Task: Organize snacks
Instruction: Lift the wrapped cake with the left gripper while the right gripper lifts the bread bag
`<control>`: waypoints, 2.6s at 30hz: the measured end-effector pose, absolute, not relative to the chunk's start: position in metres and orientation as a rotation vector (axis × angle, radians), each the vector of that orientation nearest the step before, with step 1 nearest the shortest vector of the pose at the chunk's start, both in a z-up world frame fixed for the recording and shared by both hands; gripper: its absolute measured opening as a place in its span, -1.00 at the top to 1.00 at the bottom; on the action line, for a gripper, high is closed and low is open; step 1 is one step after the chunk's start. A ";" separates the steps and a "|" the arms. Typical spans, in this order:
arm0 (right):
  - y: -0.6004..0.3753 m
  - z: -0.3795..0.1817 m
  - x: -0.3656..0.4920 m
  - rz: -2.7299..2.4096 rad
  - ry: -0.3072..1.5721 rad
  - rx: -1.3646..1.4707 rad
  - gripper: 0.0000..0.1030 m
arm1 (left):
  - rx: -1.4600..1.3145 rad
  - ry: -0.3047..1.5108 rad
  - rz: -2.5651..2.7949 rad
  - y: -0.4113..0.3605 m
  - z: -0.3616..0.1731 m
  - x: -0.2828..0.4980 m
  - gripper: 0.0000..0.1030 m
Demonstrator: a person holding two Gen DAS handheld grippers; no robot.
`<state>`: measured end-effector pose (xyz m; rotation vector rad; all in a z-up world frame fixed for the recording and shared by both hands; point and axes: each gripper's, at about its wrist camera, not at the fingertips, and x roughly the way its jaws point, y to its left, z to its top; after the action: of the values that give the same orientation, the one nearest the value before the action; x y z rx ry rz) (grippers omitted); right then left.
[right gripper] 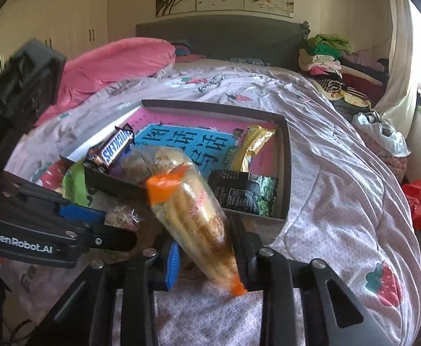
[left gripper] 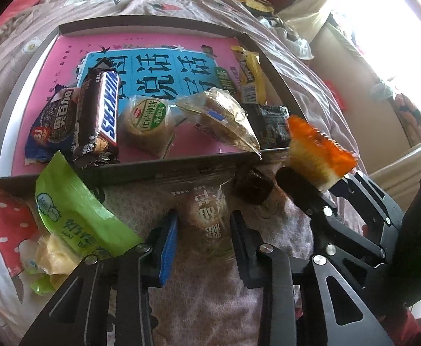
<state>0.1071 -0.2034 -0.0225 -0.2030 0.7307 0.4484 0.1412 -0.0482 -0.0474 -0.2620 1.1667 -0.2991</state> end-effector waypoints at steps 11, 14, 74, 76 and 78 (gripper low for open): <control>-0.219 -0.013 0.107 0.464 0.718 -0.092 0.56 | -0.287 1.120 -0.306 -0.034 -0.029 0.128 0.31; -0.222 -0.009 0.107 0.466 0.706 -0.069 0.56 | -0.296 1.108 -0.305 -0.029 -0.023 0.123 0.31; -0.246 0.025 0.111 0.470 0.597 0.128 0.56 | -0.340 0.877 0.014 0.082 0.021 0.120 0.30; -0.245 0.024 0.112 0.472 0.597 0.129 0.56 | -0.343 0.878 0.023 0.085 0.019 0.122 0.30; -0.244 0.024 0.113 0.472 0.597 0.127 0.56 | -0.342 0.880 0.029 0.087 0.017 0.124 0.30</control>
<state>0.1132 -0.2443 0.0240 0.1273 0.5972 0.4725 0.1244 0.0872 0.0173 -0.3420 0.8795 0.0291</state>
